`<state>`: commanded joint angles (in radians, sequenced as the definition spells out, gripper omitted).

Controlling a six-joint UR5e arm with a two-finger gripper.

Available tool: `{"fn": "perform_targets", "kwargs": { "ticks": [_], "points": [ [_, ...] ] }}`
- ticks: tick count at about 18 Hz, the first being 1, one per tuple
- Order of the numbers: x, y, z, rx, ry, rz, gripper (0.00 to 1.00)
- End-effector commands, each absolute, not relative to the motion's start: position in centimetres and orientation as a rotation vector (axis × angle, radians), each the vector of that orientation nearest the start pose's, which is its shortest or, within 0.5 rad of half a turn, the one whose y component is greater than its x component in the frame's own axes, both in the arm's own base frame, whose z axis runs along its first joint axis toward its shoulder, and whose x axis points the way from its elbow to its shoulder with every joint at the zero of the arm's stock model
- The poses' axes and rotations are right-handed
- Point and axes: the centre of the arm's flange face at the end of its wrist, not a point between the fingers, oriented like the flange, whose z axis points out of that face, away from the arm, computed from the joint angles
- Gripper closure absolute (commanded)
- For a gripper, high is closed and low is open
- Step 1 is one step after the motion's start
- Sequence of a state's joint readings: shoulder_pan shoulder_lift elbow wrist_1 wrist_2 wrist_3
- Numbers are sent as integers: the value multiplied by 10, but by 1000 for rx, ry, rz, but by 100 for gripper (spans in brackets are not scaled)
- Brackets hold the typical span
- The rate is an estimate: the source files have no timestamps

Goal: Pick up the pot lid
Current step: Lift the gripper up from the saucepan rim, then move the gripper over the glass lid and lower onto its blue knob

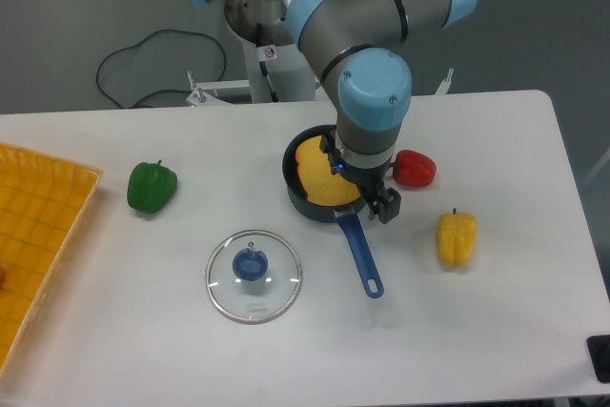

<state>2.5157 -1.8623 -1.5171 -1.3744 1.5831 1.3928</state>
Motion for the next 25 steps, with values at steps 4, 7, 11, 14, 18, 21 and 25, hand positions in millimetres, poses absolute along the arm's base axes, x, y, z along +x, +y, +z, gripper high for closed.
{"fn": "perform_targets", "kwargs": {
  "ticks": [4,7,11,14,18,21,25],
  "points": [
    [-405,462,371,-3071,620,-82,0],
    [-402,463,361,-3093,504,-99,0],
    [-399,465,357,-3110,295,-109,0],
    [-393,473,354,-3052,121,-189,0],
    [-385,492,343,-3002,-139,-162,0],
    [-377,511,330,-2988,-97,-93,0],
    [-356,522,325,-3039,-43,-54,0]
  ]
}}
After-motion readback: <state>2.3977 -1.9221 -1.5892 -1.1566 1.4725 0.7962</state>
